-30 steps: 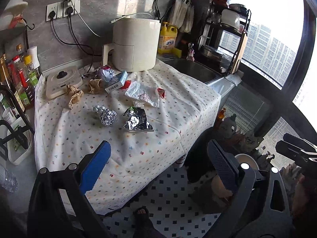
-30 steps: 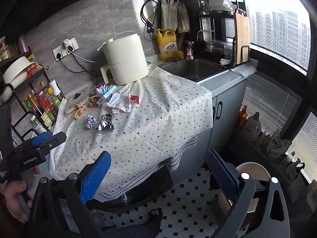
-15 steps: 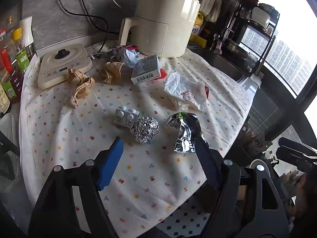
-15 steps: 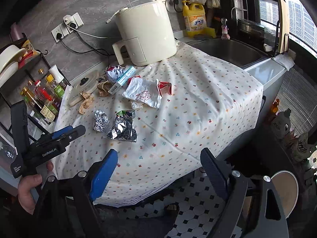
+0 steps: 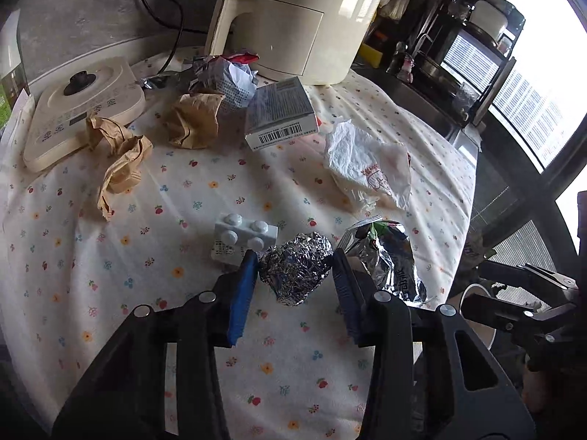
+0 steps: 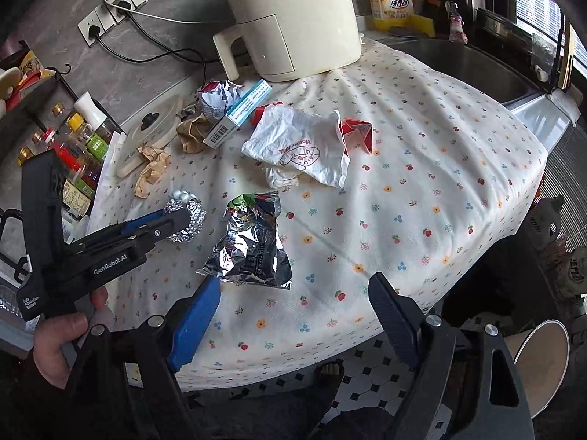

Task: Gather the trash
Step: 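Grasp the crumpled foil ball with the left gripper, then grasp the foil snack bag with the right gripper while the left holds the foil ball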

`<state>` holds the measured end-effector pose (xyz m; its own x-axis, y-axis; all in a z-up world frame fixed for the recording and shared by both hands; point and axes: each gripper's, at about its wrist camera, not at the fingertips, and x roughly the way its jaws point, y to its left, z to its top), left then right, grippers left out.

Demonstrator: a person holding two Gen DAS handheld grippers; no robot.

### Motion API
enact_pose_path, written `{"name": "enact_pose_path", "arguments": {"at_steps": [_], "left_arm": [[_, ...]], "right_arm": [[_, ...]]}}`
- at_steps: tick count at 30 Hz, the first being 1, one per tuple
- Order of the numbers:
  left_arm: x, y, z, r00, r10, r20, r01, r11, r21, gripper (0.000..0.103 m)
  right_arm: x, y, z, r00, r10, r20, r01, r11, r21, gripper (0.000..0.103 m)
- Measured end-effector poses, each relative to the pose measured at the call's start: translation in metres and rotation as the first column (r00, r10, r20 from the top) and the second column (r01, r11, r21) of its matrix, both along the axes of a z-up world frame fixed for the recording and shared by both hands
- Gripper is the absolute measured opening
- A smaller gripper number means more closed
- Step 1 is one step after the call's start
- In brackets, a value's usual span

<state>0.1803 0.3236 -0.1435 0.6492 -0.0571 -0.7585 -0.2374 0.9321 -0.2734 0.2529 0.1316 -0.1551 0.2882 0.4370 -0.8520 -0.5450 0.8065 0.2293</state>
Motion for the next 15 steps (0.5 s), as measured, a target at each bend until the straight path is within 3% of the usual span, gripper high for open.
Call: {"name": "enact_pose_path", "arguments": {"at_steps": [13,14,15], "left_arm": [[-0.047,0.037,0.022,0.993,0.106,0.052,-0.106,0.994,0.007,0.042],[-0.050,0.039,0.022,0.993,0.107,0.051,-0.108,0.994,0.006,0.042],[-0.051,0.040,0.021,0.993,0.109,0.052,-0.109,0.994,0.002,0.042]], "right_arm": [[0.022,0.068,-0.028,0.999,0.045,-0.015,-0.046,0.995,-0.091,0.095],[0.023,0.075,-0.033,0.997,0.065,-0.028,-0.068,0.991,-0.114,0.093],[0.023,0.082,-0.038,0.994,0.095,-0.055,-0.102,0.985,-0.139,0.071]]}}
